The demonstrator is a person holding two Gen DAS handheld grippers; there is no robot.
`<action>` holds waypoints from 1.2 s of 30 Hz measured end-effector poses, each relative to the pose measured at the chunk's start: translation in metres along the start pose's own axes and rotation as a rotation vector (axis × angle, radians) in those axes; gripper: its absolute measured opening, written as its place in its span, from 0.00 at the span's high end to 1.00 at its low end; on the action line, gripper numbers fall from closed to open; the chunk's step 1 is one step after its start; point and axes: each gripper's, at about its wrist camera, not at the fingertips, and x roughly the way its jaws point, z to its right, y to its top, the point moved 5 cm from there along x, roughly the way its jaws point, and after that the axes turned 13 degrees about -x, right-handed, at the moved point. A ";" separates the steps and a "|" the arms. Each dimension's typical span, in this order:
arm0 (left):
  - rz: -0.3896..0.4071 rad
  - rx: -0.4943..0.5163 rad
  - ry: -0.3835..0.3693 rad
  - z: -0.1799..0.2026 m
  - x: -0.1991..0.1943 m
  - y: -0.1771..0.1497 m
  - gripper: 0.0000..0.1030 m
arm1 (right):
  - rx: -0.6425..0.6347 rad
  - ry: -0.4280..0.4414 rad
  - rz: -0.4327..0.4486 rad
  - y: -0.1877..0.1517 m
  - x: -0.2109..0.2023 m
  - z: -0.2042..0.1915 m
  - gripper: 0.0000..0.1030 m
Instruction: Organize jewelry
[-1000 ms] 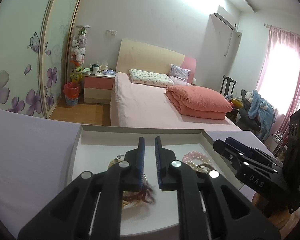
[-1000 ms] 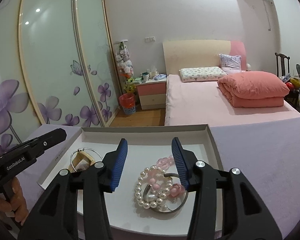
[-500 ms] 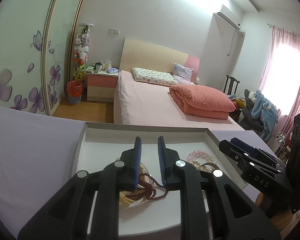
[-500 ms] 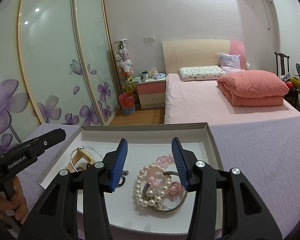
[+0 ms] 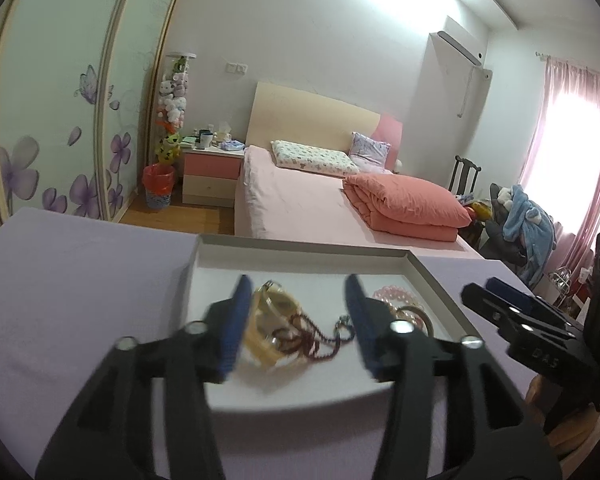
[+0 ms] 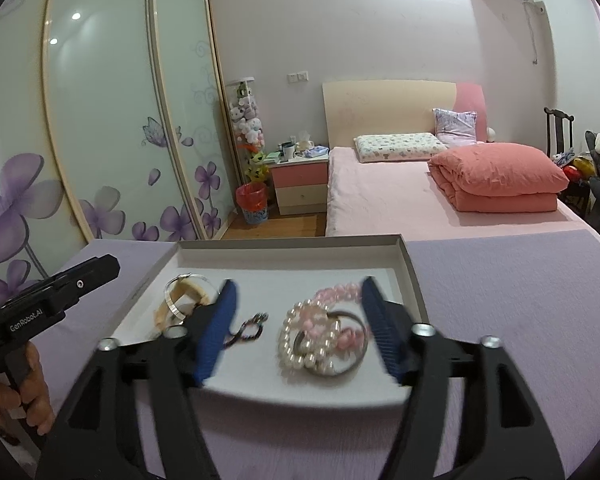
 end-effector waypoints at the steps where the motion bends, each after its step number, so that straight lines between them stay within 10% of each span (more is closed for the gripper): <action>1: 0.003 -0.003 -0.001 -0.002 -0.009 -0.003 0.37 | -0.002 -0.001 0.002 -0.001 -0.008 -0.001 0.22; 9: 0.060 0.071 0.006 -0.005 -0.090 -0.037 0.05 | -0.024 -0.030 0.012 -0.025 -0.076 -0.021 0.02; 20: 0.167 0.112 0.079 -0.011 -0.173 -0.090 0.04 | -0.045 -0.101 0.005 -0.069 -0.126 -0.044 0.02; 36: 0.174 0.091 0.072 -0.014 -0.194 -0.103 0.04 | 0.012 -0.103 0.016 -0.089 -0.142 -0.043 0.02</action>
